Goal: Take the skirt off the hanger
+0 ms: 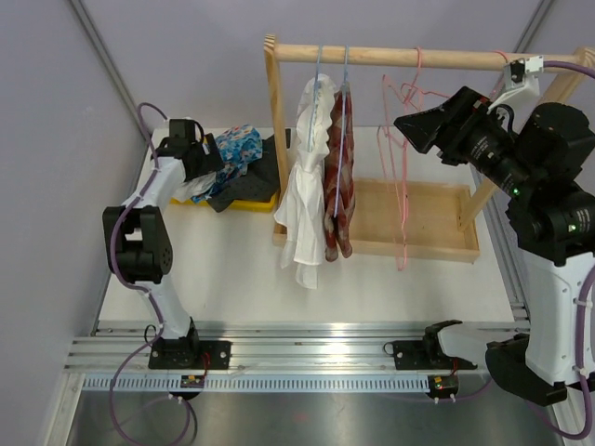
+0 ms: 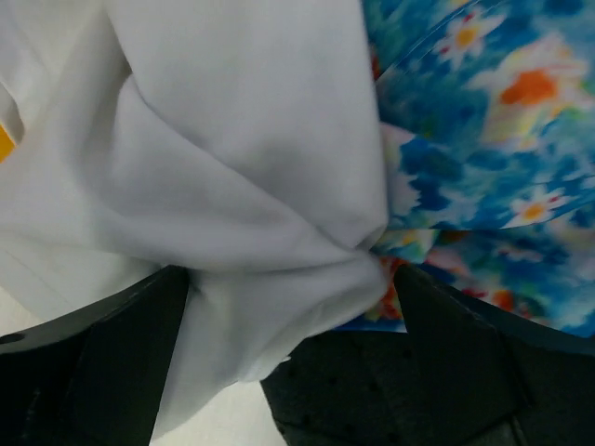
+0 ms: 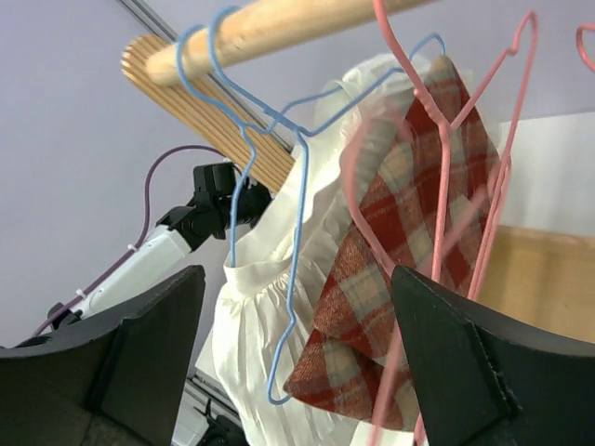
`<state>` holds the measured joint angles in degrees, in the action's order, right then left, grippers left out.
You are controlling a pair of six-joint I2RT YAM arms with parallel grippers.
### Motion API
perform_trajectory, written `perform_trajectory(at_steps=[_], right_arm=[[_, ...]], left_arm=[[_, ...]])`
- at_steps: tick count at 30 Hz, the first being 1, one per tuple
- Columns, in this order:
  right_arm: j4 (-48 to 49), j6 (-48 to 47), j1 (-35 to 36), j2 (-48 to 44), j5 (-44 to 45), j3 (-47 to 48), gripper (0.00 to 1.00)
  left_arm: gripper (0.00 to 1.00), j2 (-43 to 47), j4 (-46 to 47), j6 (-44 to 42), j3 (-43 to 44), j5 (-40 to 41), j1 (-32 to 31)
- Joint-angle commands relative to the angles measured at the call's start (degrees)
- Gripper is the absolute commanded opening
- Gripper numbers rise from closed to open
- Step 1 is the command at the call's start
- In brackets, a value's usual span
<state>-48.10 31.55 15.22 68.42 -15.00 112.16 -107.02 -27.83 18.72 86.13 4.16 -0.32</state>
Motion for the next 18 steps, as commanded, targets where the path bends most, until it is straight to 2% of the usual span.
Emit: perform_trajectory(at_steps=[1, 7, 10, 13, 16, 18], right_arm=[[-2.52, -2.19, -0.19, -0.13, 1.91, 6.21, 0.89], [-3.68, 0.70, -0.28, 4.87, -8.00, 17.03, 0.91], [2.27, 4.56, -0.19, 8.29, -14.51, 19.59, 0.91], [7.12, 9.48, -0.19, 11.71, -20.92, 20.11, 0.89], [9.07, 10.55, -0.11, 14.19, -22.26, 19.68, 0.87], [9.86, 9.94, -0.11, 14.02, -21.91, 16.45, 0.86]], left_arm=[[0.99, 3.47, -1.00, 1.93, 5.63, 1.28, 0.23], [0.99, 19.53, -2.66, 1.76, 7.91, 4.45, 0.14], [0.99, 25.18, -6.34, 0.27, 8.79, 3.66, 0.14], [0.99, 35.00, -7.23, -0.61, 5.30, 1.65, 0.14], [0.99, 40.56, -6.97, -0.62, 1.25, 0.41, 0.14], [0.99, 45.13, -6.53, -0.79, -4.37, -6.94, -0.29]])
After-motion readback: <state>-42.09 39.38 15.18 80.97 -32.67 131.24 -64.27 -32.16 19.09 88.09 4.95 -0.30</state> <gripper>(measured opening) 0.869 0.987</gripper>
